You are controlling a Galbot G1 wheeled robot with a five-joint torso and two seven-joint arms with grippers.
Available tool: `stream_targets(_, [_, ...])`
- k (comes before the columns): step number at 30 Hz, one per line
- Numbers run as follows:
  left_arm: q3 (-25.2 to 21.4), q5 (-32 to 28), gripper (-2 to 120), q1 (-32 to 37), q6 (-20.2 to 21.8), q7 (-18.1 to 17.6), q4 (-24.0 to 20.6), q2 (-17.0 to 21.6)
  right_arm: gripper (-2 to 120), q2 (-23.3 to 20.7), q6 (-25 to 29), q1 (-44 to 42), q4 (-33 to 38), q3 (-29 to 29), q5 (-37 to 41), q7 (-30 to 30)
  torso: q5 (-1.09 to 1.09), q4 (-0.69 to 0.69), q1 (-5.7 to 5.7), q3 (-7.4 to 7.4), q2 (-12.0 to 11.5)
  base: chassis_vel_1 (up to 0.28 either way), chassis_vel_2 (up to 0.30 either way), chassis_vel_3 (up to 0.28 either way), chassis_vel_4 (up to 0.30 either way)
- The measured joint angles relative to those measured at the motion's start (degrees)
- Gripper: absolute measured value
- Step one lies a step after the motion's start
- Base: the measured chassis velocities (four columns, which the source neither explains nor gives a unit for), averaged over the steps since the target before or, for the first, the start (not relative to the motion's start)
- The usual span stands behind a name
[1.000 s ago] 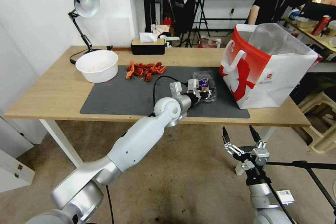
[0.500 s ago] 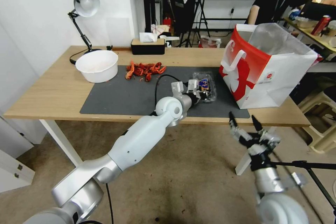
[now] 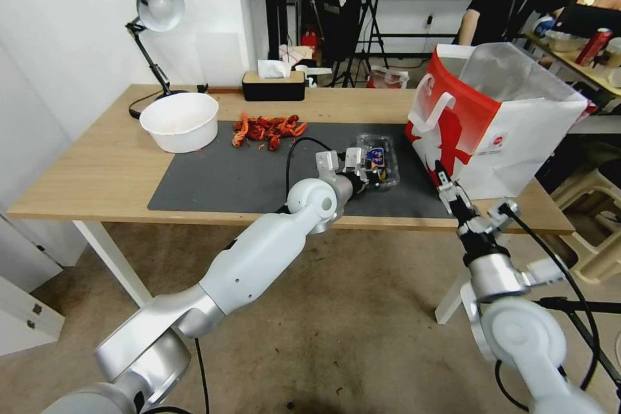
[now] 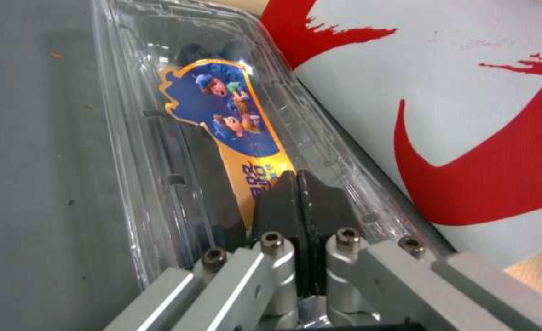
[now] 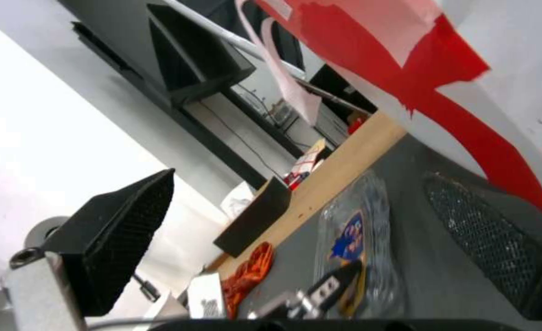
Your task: Close the takeout container lid, then place the container into the takeout bag.
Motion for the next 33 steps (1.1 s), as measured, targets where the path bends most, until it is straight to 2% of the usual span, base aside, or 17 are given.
stream_targets(6, [0.0, -0.1, 0, 0.0, 0.0, -0.2, 0.0, -0.1, 100, -0.2, -2.1, 5.5, -3.1, -1.6, 3.0, 3.5, 0.00, 0.00, 0.00, 0.00, 0.0, 0.000, 0.000, 0.000, 0.000])
stream_targets(9, [-0.2, -0.2, 0, 0.1, 0.0, -0.2, 0.0, -0.1, 100, -0.2, -4.1, 10.6, -5.9, -3.0, 5.2, 7.3, 0.00, 0.00, 0.00, 0.00, 0.0, 0.000, 0.000, 0.000, 0.000])
stream_targets(17, [-0.4, -0.3, 0, 0.4, 0.0, -0.3, -0.1, 0.1, 100, 0.4, -7.7, 17.3, -10.4, -6.6, 6.4, 15.3, 0.00, -0.01, 0.01, 0.00, 0.0, 0.000, 0.000, 0.000, 0.000])
stream_targets(20, [-0.4, -0.4, 0, 0.4, 0.0, -0.3, -0.1, 0.1, 100, 0.5, -7.9, 17.5, -10.6, -6.7, 6.5, 15.5, -0.01, -0.01, 0.00, 0.00, 0.0, 0.000, 0.000, 0.000, 0.000])
stream_targets(24, [-0.4, -0.4, 0, 0.6, -0.1, -0.3, -0.1, 0.1, 100, 1.6, -11.7, 22.9, -16.1, -9.1, 8.1, 19.8, 0.00, 0.00, 0.01, 0.00, 0.0, 0.000, 0.000, 0.000, 0.000])
stream_targets(30, [-0.5, -0.6, 0, 0.6, -0.1, -0.4, -0.2, 0.2, 100, 2.2, -14.5, 26.9, -19.6, -10.0, 9.9, 21.5, 0.00, 0.00, 0.01, 0.00, 0.0, 0.000, 0.000, 0.000, 0.000])
stream_targets(33, [-0.6, -0.8, 0, 0.6, -0.1, -0.5, -0.4, 0.7, 100, 2.4, -17.6, 29.7, -21.4, -10.2, 11.5, 23.1, 0.00, 0.00, 0.01, 0.00, 0.0, 0.000, 0.000, 0.000, 0.000])
